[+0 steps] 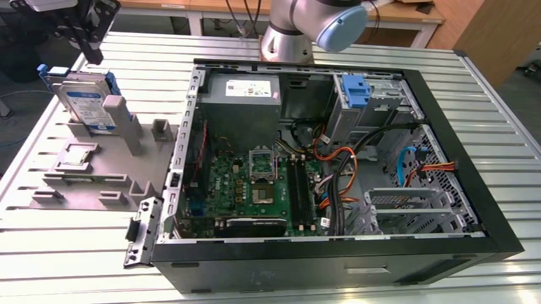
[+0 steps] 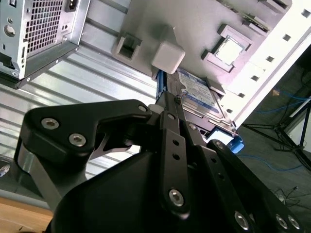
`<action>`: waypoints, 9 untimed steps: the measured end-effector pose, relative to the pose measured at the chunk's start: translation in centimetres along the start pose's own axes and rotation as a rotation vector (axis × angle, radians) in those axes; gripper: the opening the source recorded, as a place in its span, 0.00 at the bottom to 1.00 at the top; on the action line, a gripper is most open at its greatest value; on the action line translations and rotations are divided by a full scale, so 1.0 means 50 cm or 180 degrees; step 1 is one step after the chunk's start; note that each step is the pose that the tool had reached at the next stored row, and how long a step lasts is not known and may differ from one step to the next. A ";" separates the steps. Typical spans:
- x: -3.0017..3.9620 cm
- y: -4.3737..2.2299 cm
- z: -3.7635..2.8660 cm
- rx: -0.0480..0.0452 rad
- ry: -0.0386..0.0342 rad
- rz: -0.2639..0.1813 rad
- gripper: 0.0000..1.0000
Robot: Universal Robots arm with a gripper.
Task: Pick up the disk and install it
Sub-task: 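Reach for the disk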
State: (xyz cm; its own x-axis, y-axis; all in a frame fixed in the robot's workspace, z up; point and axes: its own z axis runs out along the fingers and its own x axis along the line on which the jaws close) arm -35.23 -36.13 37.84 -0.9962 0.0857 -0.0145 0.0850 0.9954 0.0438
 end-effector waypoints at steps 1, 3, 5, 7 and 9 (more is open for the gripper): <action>0.003 0.003 0.001 0.0000 0.0000 0.0001 0.10; 0.012 0.007 0.002 0.0000 0.0000 0.0000 0.10; 0.022 0.010 0.004 0.0000 0.0002 0.0001 0.10; 0.031 0.012 0.006 0.0000 0.0005 0.0002 0.10; 0.041 0.014 0.008 0.0000 0.0008 0.0003 0.10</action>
State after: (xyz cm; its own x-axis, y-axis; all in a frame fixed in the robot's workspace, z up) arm -37.20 -35.23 37.44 -0.9962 0.0866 -0.0120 0.0860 0.9953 0.0437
